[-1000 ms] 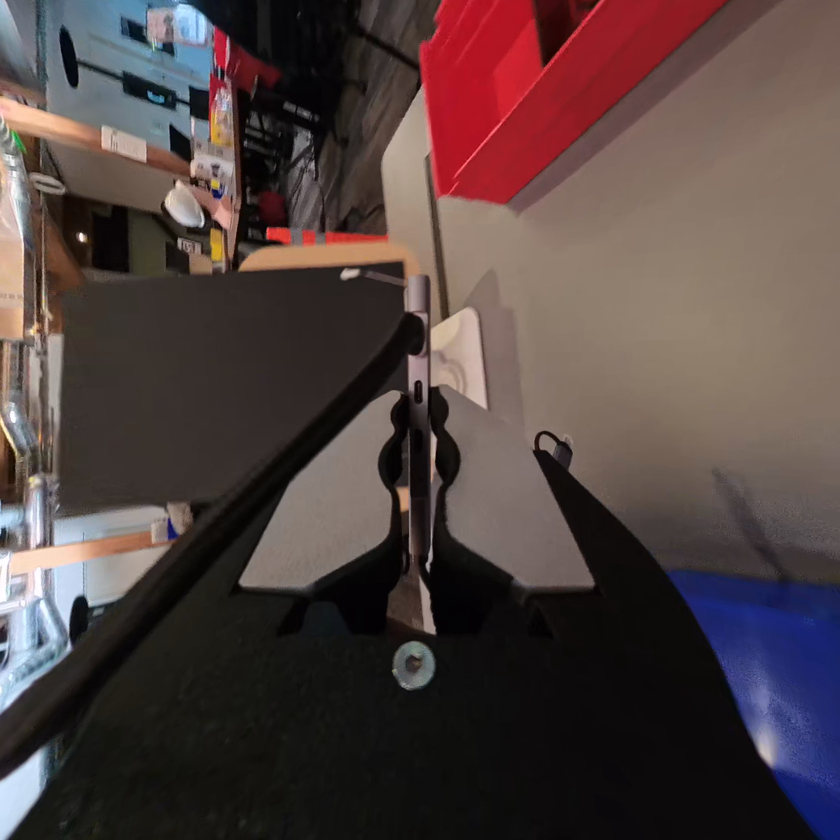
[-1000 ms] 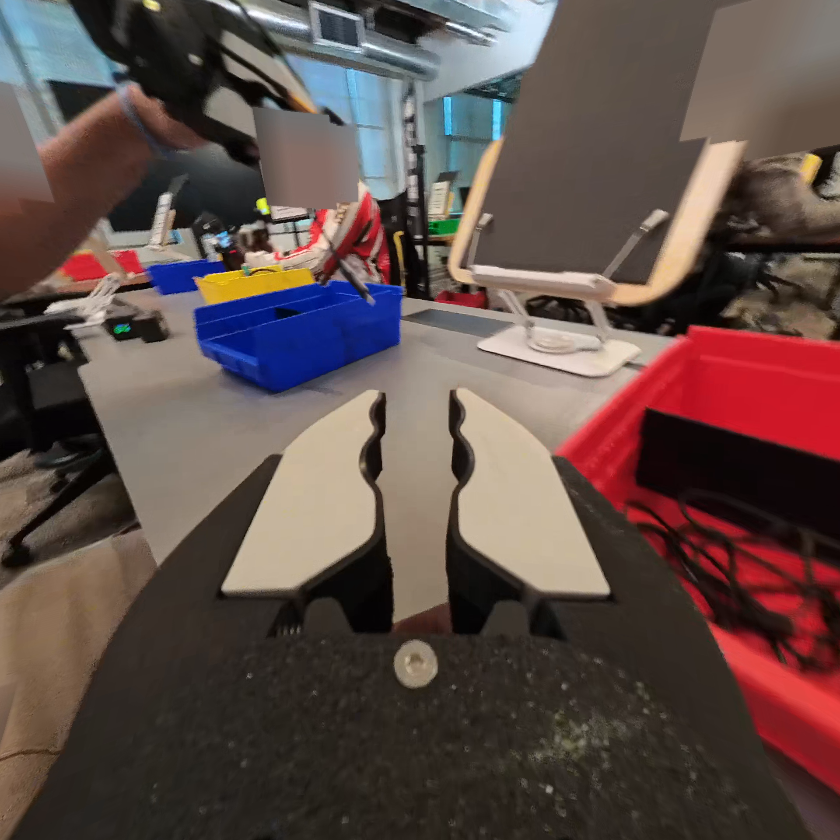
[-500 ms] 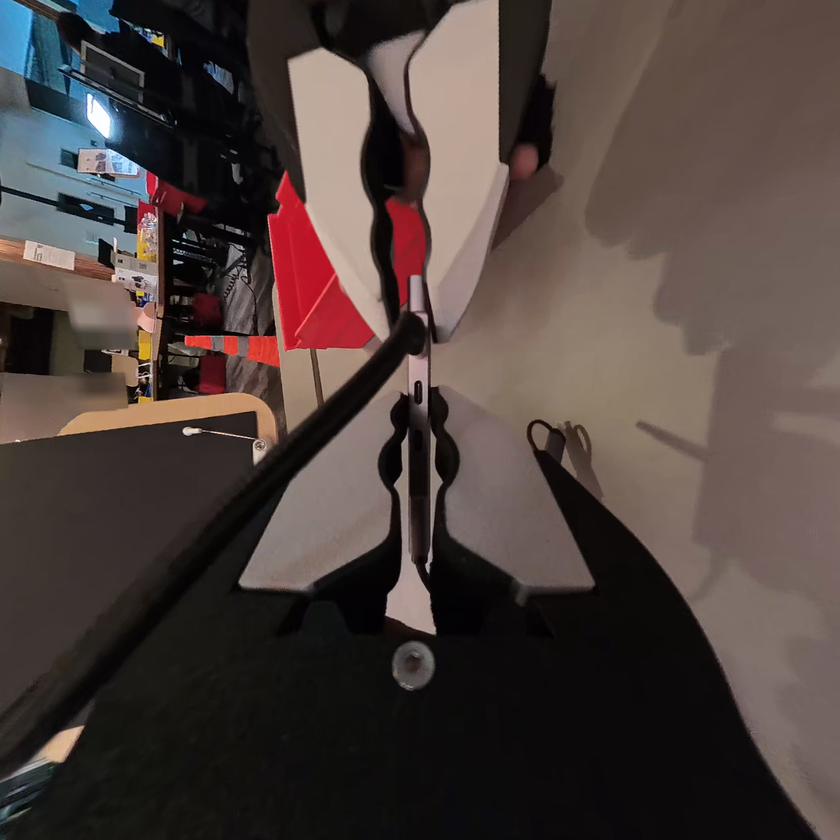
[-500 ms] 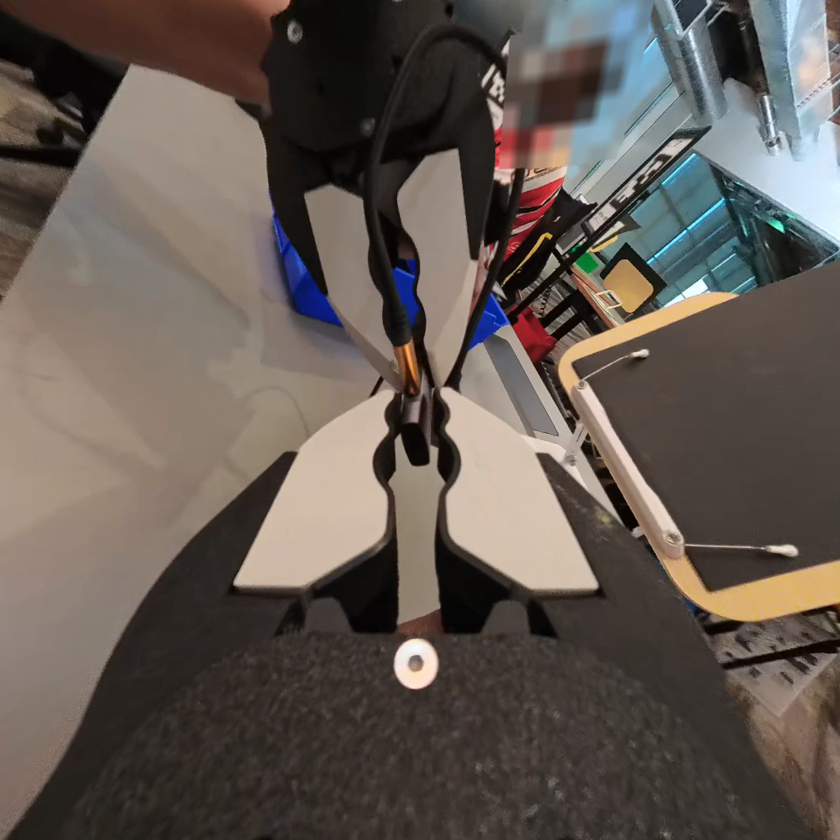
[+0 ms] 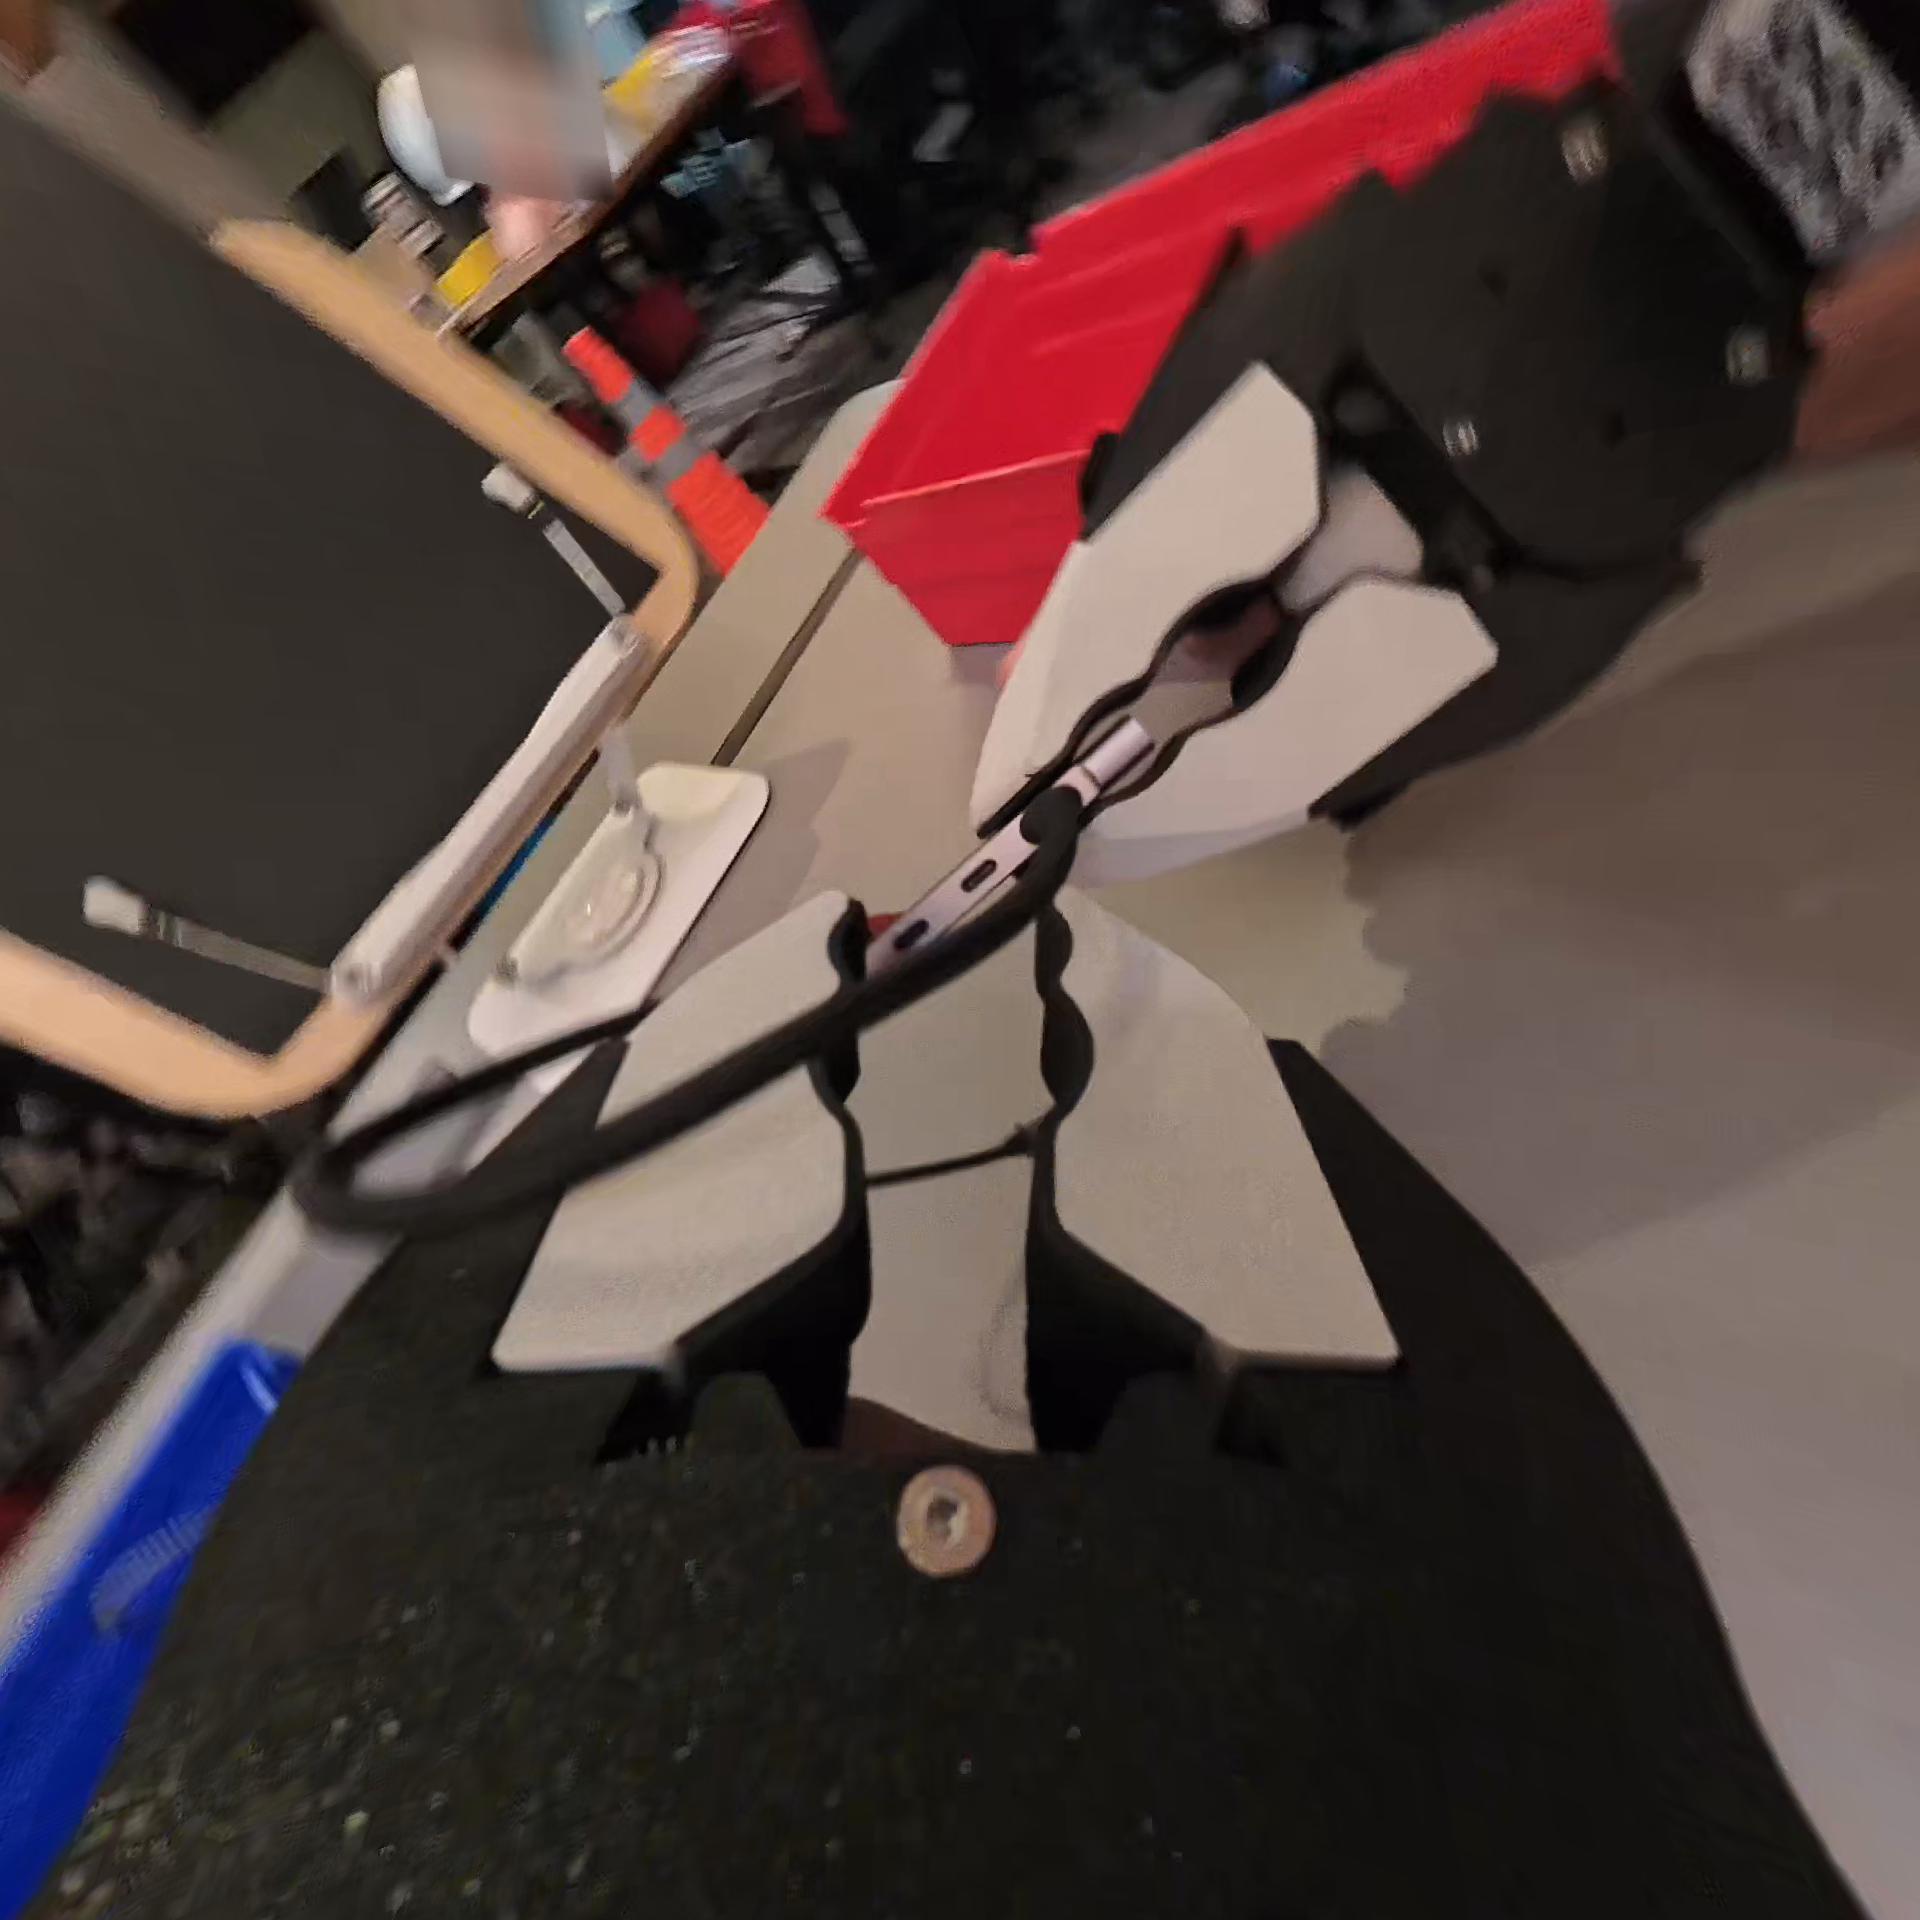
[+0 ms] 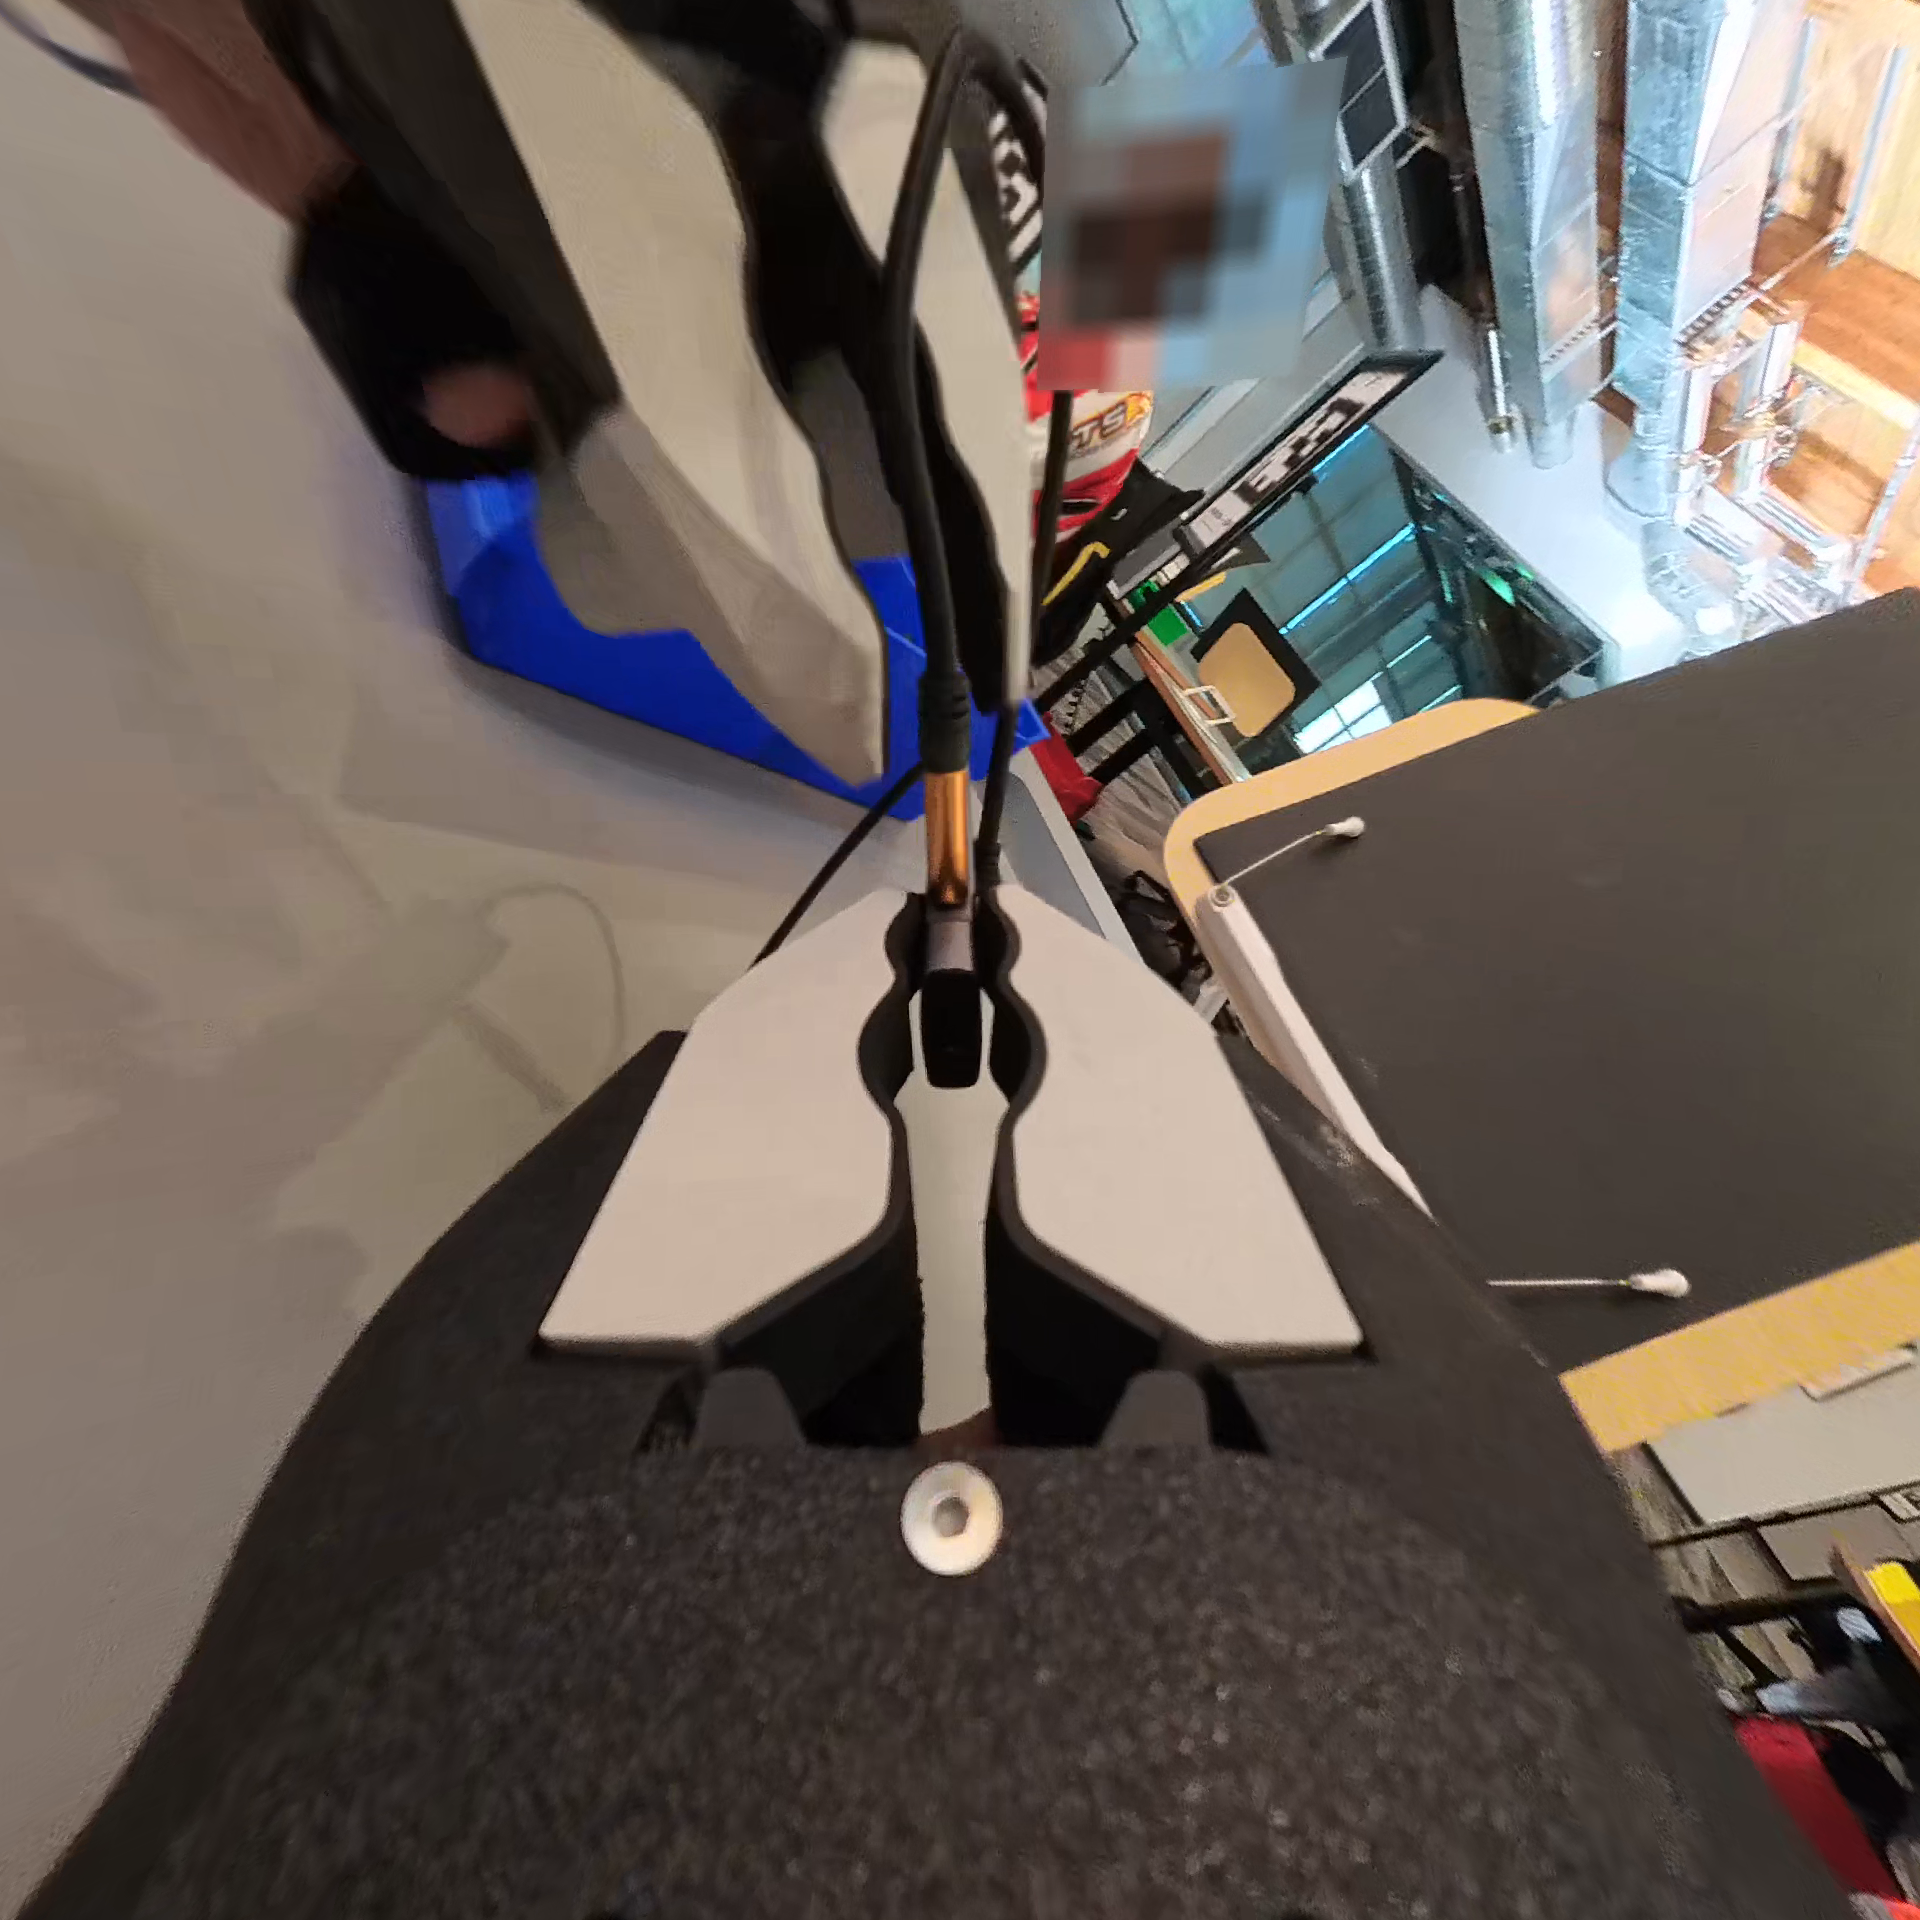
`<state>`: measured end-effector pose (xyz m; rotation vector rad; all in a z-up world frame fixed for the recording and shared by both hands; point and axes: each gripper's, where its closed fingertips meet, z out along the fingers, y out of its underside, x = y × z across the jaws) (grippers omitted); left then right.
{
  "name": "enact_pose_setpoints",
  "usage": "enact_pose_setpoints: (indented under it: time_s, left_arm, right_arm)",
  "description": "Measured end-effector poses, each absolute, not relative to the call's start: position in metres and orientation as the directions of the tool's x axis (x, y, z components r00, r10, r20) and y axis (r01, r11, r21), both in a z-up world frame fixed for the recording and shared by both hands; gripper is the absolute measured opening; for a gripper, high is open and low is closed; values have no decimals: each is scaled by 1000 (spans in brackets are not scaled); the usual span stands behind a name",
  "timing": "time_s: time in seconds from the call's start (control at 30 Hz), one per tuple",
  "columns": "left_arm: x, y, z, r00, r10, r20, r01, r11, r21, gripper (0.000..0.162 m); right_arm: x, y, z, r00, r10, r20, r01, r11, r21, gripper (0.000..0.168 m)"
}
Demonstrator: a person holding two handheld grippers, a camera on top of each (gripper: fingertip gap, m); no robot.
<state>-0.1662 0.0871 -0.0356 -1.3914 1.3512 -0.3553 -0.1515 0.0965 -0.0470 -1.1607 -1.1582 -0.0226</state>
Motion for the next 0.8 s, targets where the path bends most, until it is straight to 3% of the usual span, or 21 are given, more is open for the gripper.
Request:
enact_pose_setpoints:
  time_s: [0.1,0.27,0.53,0.8]
  left_arm:
    - [-177,79,-45,469,-850,-240,-393,43,-919,31]
    - [-182,83,-71,591,-806,-38,-300,-176,-938,34]
    - [-181,87,-93,642,-758,-112,-350,-159,-923,12]
    - [-175,86,-95,669,-721,-180,-372,-115,-921,19]
  right_arm:
    - [-160,108,-59,471,490,733,561,475,-678,9]
    - [-182,115,-80,482,444,756,570,497,-655,9]
    - [-194,103,-103,434,451,780,595,506,-624,9]
    - [-183,101,-99,416,425,804,611,524,-593,9]
